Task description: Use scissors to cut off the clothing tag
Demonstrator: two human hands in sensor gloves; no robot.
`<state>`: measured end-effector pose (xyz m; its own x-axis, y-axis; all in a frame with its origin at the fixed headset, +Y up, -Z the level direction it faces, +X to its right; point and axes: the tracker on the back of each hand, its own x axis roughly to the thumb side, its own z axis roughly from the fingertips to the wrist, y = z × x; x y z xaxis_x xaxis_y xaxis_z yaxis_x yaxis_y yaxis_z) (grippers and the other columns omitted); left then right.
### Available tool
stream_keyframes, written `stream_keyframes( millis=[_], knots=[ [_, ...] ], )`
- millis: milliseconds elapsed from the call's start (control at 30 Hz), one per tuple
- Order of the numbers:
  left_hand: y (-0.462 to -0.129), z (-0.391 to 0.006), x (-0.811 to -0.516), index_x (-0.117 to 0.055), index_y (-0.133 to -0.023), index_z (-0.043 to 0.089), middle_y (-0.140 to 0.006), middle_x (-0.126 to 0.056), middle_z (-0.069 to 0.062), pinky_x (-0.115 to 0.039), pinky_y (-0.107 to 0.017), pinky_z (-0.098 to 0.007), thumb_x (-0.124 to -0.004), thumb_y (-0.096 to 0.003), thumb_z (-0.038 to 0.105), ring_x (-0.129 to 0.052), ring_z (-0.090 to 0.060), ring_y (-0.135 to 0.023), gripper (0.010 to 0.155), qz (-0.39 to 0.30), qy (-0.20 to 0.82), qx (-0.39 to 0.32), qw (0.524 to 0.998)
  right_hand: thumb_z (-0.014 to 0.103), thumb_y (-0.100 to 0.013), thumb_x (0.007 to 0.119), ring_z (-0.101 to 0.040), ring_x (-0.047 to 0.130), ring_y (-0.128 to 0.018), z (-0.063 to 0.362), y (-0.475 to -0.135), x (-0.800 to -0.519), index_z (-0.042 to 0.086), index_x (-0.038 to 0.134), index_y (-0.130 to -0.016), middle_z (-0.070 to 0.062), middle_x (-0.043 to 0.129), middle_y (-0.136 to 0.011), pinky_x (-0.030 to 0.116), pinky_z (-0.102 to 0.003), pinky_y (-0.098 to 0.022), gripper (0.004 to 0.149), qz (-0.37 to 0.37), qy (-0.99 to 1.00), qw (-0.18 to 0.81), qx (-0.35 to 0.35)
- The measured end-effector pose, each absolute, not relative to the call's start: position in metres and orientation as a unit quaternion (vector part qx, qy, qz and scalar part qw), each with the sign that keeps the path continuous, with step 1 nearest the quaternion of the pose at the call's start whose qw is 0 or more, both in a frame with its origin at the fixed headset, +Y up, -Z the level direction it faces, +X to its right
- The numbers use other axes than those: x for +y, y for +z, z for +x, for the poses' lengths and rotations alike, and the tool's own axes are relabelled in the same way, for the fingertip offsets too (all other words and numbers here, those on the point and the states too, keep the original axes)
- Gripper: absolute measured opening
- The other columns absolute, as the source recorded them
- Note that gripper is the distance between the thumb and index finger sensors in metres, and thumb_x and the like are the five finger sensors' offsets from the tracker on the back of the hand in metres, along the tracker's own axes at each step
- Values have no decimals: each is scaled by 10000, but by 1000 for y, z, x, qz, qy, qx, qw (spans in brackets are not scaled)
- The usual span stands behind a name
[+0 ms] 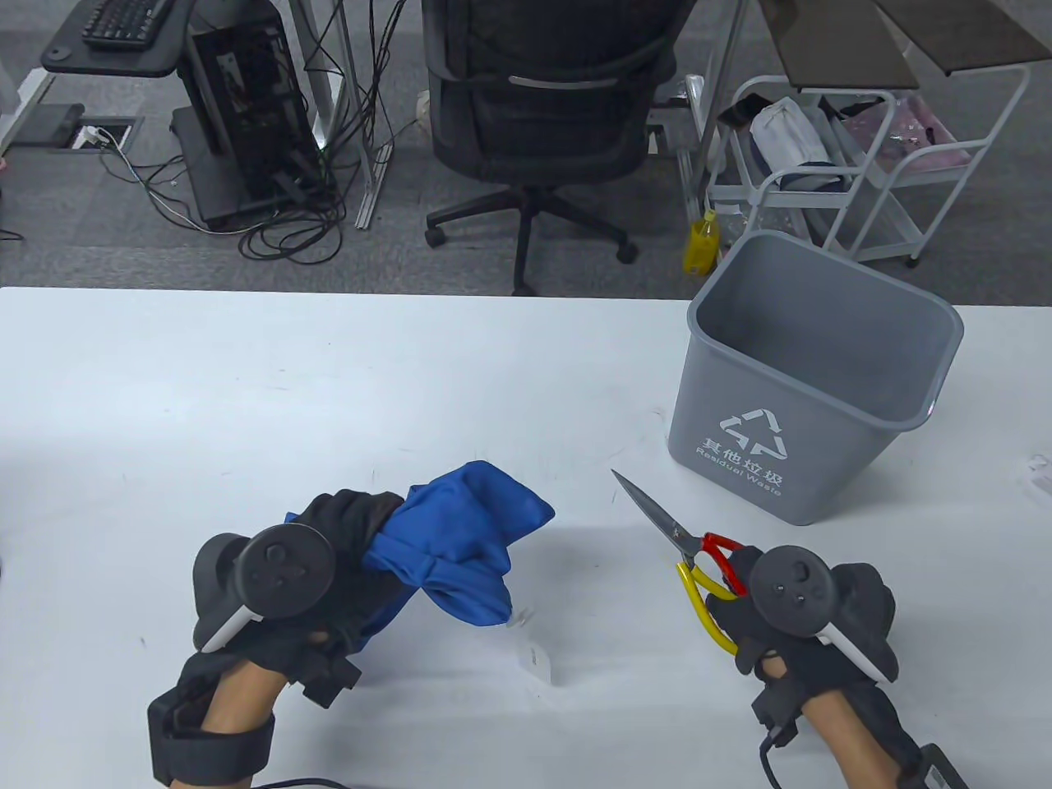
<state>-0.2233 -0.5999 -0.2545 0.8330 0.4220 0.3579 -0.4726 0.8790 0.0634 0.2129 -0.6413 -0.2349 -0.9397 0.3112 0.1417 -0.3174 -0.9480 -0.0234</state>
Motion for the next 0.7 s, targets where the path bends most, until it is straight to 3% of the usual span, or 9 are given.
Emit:
stream_keyframes(
  millis=[167, 300, 367, 700],
  knots=[
    [-255, -224, -600, -722, -934, 273, -864, -840, -21, -817, -486, -530, -959, -346, 524, -897, -248, -664, 681, 77, 232, -167, 955, 415, -370, 966, -149, 909, 30, 205, -232, -648, 187, 895, -658, -70, 996, -468, 883, -408, -47, 374, 89, 988, 123, 12],
    [-255, -225, -600, -721, -935, 272, -864, -839, -22, -816, -487, -532, -959, -347, 523, -897, -249, -664, 682, 79, 232, -164, 956, 711, -276, 847, -148, 911, 23, 196, -228, -651, 195, 889, -654, -63, 993, -472, 886, -401, -52, 642, 100, 990, 95, 25],
    [-255, -227, -599, -721, -935, 273, -864, -840, -23, -816, -487, -532, -960, -347, 522, -897, -251, -664, 681, 83, 233, -162, 955, 800, -250, 785, -147, 919, -57, 192, -225, -651, 204, 862, -687, -70, 970, -525, 892, -410, -109, 744, 103, 992, 66, 29],
    [-257, -234, -599, -723, -934, 272, -863, -842, -23, -816, -487, -532, -960, -346, 522, -898, -250, -663, 681, 99, 226, -143, 958, 826, -254, 764, -137, 904, 1, 170, -213, -649, 218, 918, -618, -62, 1003, -450, 889, -400, -61, 725, 175, 983, 55, 17]
  ],
)
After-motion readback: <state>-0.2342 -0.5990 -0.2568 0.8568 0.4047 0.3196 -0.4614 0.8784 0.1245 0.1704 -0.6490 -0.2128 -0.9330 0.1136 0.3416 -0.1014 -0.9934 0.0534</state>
